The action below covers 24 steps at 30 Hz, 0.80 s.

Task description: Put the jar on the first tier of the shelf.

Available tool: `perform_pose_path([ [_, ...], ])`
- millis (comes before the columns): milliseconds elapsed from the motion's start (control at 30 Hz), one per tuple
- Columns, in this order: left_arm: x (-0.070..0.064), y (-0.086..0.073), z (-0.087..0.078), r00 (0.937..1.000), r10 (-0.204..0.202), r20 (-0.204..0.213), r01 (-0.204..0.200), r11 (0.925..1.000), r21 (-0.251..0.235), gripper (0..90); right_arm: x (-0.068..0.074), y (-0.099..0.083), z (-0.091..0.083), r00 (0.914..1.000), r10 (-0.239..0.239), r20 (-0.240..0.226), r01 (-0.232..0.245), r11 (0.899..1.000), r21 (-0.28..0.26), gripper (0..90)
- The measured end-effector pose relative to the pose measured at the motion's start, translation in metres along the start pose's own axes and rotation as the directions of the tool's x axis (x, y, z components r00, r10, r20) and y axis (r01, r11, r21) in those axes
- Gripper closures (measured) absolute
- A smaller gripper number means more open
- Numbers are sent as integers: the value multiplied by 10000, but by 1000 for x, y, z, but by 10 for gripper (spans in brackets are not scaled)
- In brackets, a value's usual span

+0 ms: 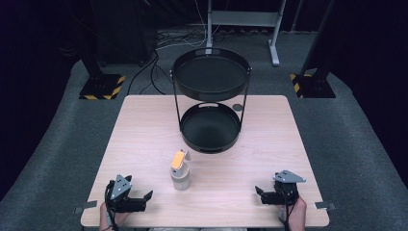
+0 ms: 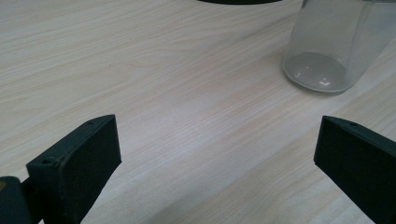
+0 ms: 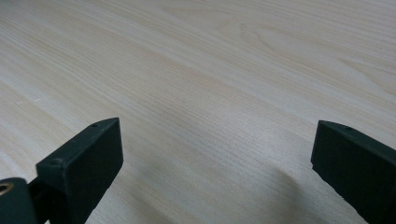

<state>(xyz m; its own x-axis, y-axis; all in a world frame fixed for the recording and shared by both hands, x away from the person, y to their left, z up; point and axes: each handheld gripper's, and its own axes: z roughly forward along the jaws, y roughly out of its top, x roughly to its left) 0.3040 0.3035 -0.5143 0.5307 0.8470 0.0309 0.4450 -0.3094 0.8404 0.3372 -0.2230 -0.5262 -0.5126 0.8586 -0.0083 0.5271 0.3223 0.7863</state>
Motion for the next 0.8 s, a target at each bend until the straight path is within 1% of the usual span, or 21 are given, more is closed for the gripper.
perform_pose_path([
  [67,-1,0,0,10000,-1,65,1,10000,-16,0,0,0,0,10000,15,29,-15,10000,-29,18],
  [100,-3,2,1,9998,30,192,-30,10000,-4,0,0,0,0,10000,37,49,-37,10000,-35,18],
  [167,-5,3,2,9997,77,232,-76,10000,-14,0,0,0,0,10000,55,69,-55,10000,-50,18],
  [267,-11,7,6,9990,281,347,-282,9996,21,0,0,0,-1,9999,72,115,-71,10000,-68,18],
  [500,-22,14,11,9971,472,595,-469,9989,-63,1,0,0,-1,9999,57,107,-56,10000,-69,18],
  [600,-24,16,12,9968,472,639,-466,9989,-105,1,0,0,-1,9999,72,109,-71,9999,-77,18],
  [633,-27,19,13,9966,468,676,-460,9989,-129,2,0,0,-1,9999,57,103,-56,9999,-84,18],
  [733,-30,20,15,9974,392,605,-388,9992,-73,9,0,0,-1,9999,69,108,-68,9999,-92,18],
  [800,-32,22,17,9966,272,778,-264,9996,-105,9,0,0,-1,9999,66,97,-65,9999,-91,18],
])
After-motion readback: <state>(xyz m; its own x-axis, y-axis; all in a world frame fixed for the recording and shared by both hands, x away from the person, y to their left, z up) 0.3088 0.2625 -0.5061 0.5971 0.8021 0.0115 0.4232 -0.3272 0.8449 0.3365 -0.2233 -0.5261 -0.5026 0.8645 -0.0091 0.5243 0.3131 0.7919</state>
